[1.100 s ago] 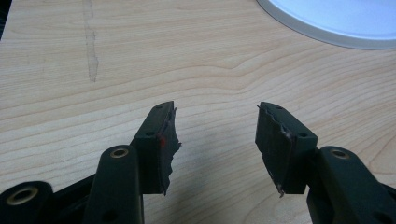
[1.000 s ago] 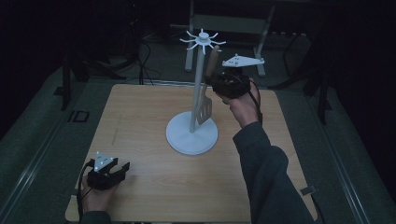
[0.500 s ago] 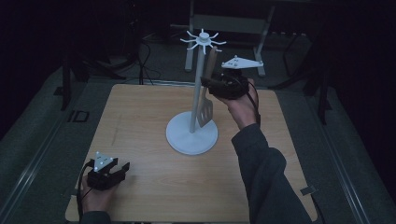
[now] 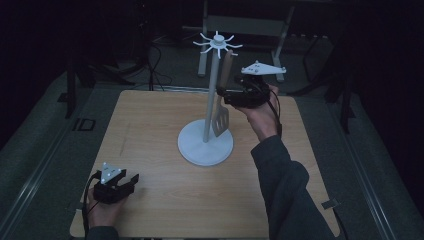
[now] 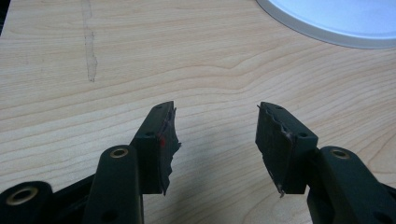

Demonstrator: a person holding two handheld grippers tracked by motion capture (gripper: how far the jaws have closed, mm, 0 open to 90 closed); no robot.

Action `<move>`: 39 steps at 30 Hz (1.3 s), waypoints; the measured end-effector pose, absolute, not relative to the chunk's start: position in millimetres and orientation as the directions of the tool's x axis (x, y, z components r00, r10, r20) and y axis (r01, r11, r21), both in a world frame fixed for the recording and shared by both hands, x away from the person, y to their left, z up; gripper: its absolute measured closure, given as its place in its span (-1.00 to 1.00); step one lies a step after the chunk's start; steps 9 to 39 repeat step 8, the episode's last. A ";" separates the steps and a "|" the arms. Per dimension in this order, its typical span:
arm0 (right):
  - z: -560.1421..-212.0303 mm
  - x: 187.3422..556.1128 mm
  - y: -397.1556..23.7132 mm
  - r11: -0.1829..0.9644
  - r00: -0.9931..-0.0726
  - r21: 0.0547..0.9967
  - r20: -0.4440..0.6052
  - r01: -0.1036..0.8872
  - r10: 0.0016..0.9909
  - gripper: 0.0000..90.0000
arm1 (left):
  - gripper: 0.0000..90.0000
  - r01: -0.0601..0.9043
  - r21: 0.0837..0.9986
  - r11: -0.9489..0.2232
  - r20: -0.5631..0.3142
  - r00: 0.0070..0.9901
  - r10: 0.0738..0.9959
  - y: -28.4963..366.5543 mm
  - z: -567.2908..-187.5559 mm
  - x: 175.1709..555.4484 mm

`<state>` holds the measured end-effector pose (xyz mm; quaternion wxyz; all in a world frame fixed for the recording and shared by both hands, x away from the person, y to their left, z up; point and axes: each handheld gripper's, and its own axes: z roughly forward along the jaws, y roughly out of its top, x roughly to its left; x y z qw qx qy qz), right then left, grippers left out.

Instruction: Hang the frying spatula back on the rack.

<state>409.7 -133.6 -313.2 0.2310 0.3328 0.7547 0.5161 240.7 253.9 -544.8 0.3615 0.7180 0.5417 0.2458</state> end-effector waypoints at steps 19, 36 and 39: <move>-318.7 408.0 -142.5 0.262 -0.671 0.928 -0.019 0.264 0.742 -0.41 | 0.05 0.606 0.780 -0.156 -0.037 0.293 0.955 253.8 -545.5 241.7; -318.7 408.0 -142.5 0.262 -0.671 0.928 -0.019 0.264 0.742 -0.41 | 0.05 0.606 0.780 -0.156 -0.037 0.293 0.955 253.8 -545.5 241.7; -318.7 408.0 -142.5 0.262 -0.671 0.928 -0.019 0.264 0.742 -0.41 | 0.05 0.606 0.780 -0.156 -0.037 0.293 0.955 253.8 -545.5 241.7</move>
